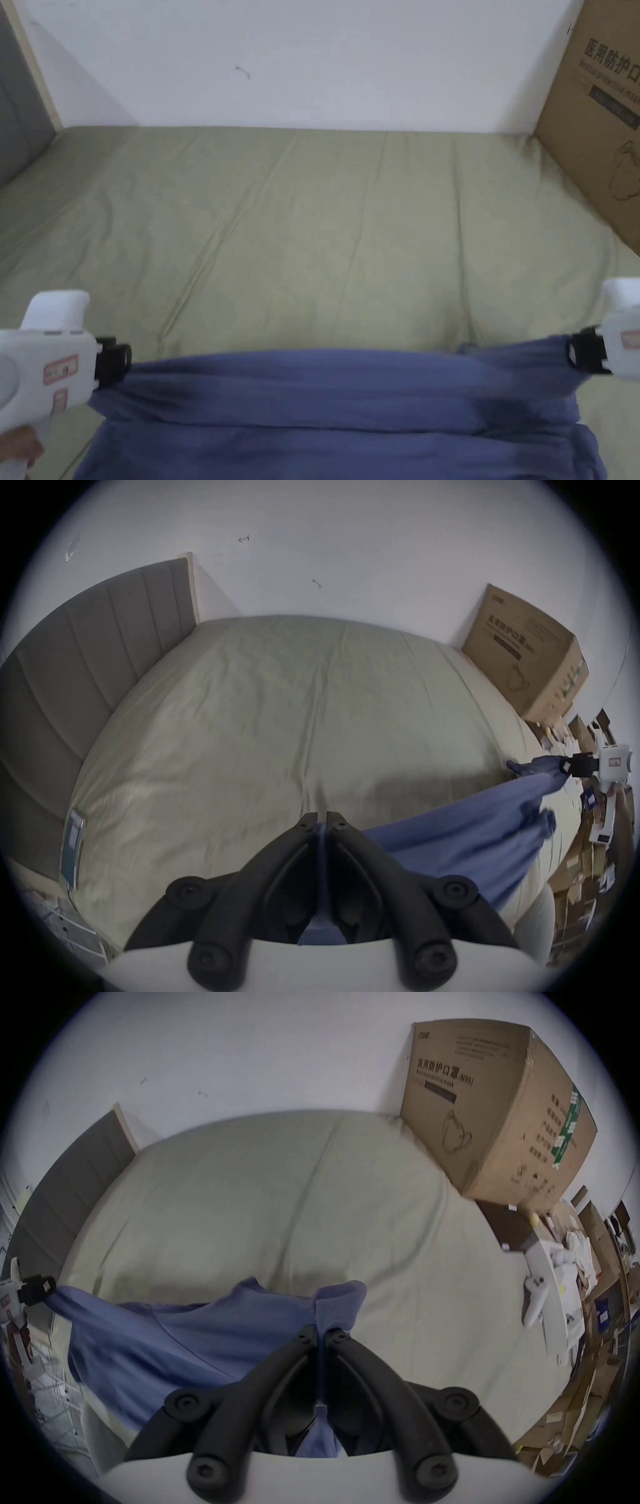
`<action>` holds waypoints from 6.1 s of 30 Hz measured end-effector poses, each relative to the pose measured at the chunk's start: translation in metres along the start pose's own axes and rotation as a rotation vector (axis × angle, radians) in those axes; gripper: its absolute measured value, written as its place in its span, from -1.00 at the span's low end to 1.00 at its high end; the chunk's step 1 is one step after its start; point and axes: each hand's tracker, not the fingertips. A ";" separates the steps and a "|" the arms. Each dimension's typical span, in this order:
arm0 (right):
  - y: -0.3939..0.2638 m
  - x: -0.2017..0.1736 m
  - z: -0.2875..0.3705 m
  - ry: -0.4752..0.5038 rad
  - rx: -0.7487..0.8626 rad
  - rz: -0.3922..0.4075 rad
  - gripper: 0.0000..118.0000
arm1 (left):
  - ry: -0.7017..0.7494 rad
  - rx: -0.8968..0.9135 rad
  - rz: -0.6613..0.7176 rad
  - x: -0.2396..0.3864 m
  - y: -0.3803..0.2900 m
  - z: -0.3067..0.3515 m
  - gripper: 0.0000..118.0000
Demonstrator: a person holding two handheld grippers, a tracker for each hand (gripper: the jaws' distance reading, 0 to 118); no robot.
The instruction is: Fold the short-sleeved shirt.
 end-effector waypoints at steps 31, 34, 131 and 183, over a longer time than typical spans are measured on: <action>-0.127 -0.140 0.036 0.211 0.142 0.033 -0.96 | -0.192 0.083 0.511 -0.068 -0.155 0.067 -1.00; -0.125 -0.166 0.025 0.231 0.122 0.063 -0.96 | -0.272 0.129 0.589 -0.072 -0.158 0.061 -0.97; -0.169 -0.102 0.053 0.225 0.074 -0.172 -0.96 | -0.671 -0.249 0.448 0.078 -0.130 -0.085 0.48; -0.208 -0.026 0.052 0.138 0.060 -0.400 -0.96 | -0.616 -0.177 0.121 0.174 -0.033 -0.034 0.68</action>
